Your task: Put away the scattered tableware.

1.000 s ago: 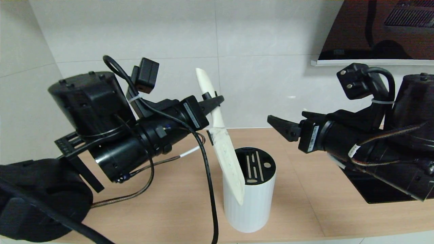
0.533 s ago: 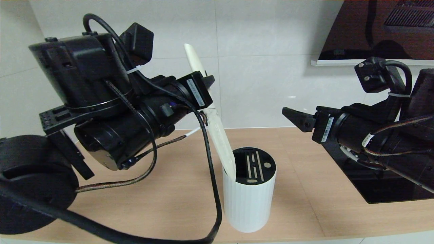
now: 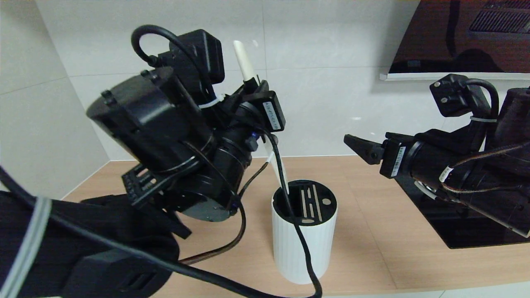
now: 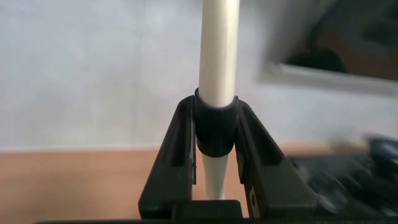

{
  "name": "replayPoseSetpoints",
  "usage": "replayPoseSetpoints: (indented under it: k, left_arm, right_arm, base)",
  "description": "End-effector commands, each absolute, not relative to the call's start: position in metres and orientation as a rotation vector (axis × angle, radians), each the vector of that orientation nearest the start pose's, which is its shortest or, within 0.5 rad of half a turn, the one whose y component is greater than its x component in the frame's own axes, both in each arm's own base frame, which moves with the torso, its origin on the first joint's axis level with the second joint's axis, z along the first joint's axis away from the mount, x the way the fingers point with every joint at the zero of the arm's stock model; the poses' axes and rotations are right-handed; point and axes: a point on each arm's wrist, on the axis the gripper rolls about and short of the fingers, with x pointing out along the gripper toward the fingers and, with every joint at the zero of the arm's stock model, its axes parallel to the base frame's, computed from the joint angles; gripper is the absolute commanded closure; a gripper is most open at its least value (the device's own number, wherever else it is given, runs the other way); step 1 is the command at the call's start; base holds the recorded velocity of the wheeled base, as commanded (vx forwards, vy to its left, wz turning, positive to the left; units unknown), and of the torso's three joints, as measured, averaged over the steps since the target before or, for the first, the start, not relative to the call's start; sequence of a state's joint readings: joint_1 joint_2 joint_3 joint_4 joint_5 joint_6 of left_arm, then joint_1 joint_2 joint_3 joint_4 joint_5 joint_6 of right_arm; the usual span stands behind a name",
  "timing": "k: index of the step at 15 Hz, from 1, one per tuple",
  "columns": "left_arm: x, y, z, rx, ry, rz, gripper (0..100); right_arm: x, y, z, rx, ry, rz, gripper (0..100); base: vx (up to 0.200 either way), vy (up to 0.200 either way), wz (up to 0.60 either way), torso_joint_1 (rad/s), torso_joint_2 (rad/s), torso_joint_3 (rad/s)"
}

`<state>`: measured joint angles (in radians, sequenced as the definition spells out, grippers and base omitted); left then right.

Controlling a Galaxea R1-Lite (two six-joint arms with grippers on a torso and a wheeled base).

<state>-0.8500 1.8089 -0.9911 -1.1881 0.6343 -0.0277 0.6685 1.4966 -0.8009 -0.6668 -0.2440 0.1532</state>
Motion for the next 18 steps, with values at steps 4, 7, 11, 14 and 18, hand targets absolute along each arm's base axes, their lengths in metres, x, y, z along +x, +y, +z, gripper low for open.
replayPoseSetpoints:
  k: [4, 7, 11, 14, 18]
  left_arm:
    - [0.241, -0.271, 0.206, -0.188, -0.188, -0.236, 100]
    - [0.242, -0.273, 0.202, -0.185, -0.181, -0.236, 100]
    - [0.246, -0.277, 0.192, -0.171, -0.163, -0.238, 100]
    - [0.249, -0.282, 0.182, -0.154, -0.141, -0.238, 100]
    - [0.253, -0.289, 0.158, -0.139, -0.091, -0.241, 100]
  right_arm:
    - [0.209, 0.159, 0.24, 0.135, 0.064, 0.421, 0]
    - [0.209, 0.159, 0.24, 0.135, 0.066, 0.421, 0]
    - [0.209, 0.158, 0.24, 0.135, 0.064, 0.421, 0]
    - [0.209, 0.159, 0.24, 0.134, 0.067, 0.421, 0]
    - [0.209, 0.158, 0.239, 0.134, 0.067, 0.421, 0]
  base:
    - [0.0, 0.0, 0.0, 0.0, 0.0, 0.0]
    - [0.0, 0.0, 0.0, 0.0, 0.0, 0.0]
    - [0.0, 0.0, 0.0, 0.0, 0.0, 0.0]
    - [0.0, 0.0, 0.0, 0.0, 0.0, 0.0]
    - [0.0, 0.0, 0.0, 0.0, 0.0, 0.0]
